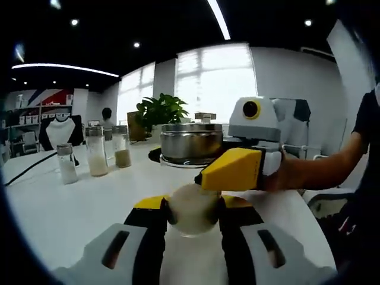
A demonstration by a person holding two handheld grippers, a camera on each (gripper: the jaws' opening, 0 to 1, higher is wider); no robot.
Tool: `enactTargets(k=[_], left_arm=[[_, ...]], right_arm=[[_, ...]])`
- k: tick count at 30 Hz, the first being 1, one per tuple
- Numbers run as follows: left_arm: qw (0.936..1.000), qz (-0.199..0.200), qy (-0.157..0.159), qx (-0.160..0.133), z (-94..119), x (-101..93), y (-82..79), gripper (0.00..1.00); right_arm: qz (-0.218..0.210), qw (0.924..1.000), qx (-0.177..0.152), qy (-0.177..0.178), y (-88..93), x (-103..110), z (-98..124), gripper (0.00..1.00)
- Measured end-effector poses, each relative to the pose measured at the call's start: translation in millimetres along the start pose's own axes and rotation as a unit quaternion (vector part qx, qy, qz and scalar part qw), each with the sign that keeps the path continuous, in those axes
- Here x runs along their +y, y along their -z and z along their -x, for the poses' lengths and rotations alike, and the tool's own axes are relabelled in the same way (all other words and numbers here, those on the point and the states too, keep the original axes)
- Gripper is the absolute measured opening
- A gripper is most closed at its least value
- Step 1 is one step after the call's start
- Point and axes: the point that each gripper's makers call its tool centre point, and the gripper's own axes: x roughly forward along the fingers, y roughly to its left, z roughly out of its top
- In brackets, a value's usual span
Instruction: Rotate the seasoning bottle until the label or dispensing opening points toward the visible target arrow and the bottle remains upright within the marked orientation range
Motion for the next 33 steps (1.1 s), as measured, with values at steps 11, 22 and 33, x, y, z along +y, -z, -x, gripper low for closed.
enactTargets(k=[11, 22, 33], left_arm=[[0.9907, -0.012, -0.135, -0.015, 8.0, 25.2, -5.6, 0.43], [0.9861, -0.018, -0.165, -0.009, 9.9, 24.7, -2.4, 0.38], [0.9909, -0.014, -0.133, -0.011, 5.9, 19.5, -0.8, 0.37]], right_arm=[[0.032, 0.9973, 0.002, 0.066, -7.1, -8.6, -5.9, 0.32], [0.025, 0.9968, -0.009, 0.075, -12.8, 2.2, -17.8, 0.33], [-0.012, 0.9996, 0.024, 0.004, -15.5, 8.4, -6.1, 0.32]])
